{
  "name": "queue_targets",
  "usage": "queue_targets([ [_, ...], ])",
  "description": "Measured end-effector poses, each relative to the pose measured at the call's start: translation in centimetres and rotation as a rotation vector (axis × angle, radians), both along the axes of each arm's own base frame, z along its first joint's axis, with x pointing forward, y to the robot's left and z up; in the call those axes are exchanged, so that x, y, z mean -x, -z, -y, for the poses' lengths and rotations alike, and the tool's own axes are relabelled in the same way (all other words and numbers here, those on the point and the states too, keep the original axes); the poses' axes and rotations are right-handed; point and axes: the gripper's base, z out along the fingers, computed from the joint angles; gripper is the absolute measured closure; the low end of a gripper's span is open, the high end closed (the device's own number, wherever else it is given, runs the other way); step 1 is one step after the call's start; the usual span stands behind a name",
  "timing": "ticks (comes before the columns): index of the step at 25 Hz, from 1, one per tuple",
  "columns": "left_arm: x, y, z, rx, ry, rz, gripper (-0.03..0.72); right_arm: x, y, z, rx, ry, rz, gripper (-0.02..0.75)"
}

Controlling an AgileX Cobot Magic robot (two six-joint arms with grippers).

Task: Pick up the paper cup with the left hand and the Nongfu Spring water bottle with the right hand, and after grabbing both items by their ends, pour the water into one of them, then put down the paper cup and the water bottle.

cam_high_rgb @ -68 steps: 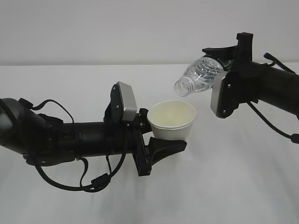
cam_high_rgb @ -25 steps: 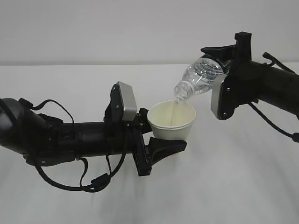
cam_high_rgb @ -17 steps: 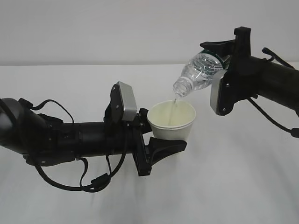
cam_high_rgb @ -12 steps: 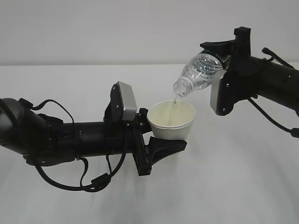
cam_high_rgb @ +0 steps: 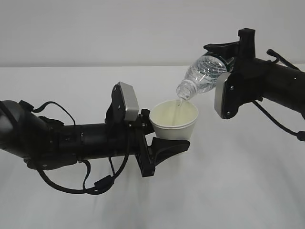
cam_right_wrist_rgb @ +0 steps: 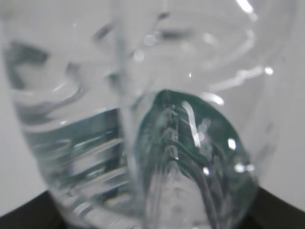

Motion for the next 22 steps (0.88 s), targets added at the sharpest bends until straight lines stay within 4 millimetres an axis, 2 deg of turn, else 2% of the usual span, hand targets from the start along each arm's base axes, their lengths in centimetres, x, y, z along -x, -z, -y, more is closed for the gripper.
queue_targets([
  [22,-0.07,-0.02,-0.01,0.003,-0.008,-0.002,0.243,-0.07,-0.14,-0.14,0.005,-0.009,0.007,0.291],
])
